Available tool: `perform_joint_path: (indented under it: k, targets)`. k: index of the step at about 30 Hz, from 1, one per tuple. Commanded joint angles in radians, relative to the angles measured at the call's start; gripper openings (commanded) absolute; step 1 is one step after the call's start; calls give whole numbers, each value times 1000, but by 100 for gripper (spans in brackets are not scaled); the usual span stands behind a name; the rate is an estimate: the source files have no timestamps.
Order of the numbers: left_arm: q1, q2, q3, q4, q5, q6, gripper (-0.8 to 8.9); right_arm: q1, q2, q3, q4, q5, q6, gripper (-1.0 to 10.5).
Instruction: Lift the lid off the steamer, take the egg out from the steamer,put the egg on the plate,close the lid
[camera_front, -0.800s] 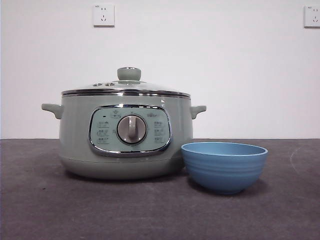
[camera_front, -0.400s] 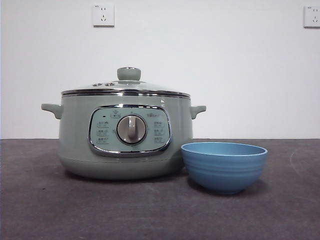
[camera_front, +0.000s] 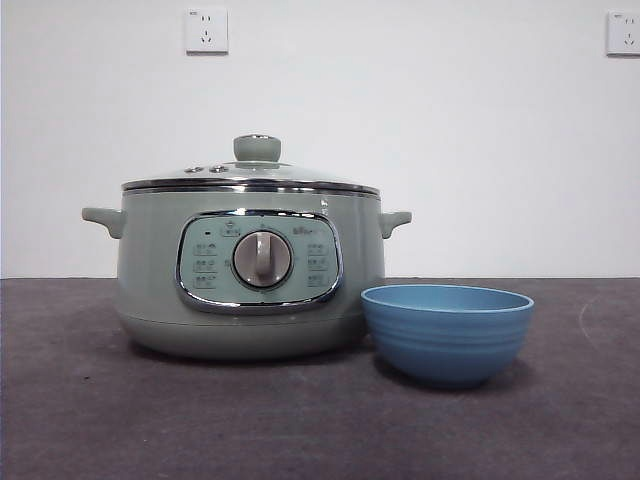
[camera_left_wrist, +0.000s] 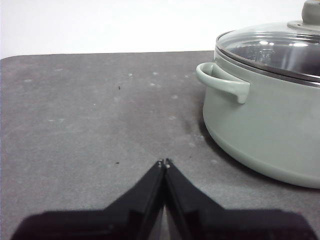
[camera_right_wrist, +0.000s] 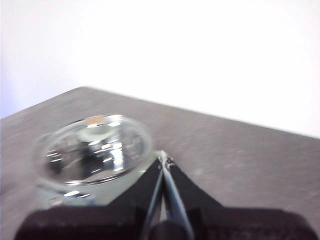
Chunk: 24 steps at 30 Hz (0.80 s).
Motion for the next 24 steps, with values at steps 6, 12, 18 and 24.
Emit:
perform_joint_path:
  k: [6,12,18,24]
  targets:
    - [3,-3,-14,4,-4,-4,-3,-47,-219,-454,393,131,38,1]
    - [3,-3,-14,4,-4,-4,-3,-47,-333,-655,480,294,125,1]
    - [3,-3,-14,4,-4,-4,-3,-46,-389,-747,479,288,130,1]
    - [3,-2,-14,4,-3,-4,-3,-45,-390,-795,431,281,145,1]
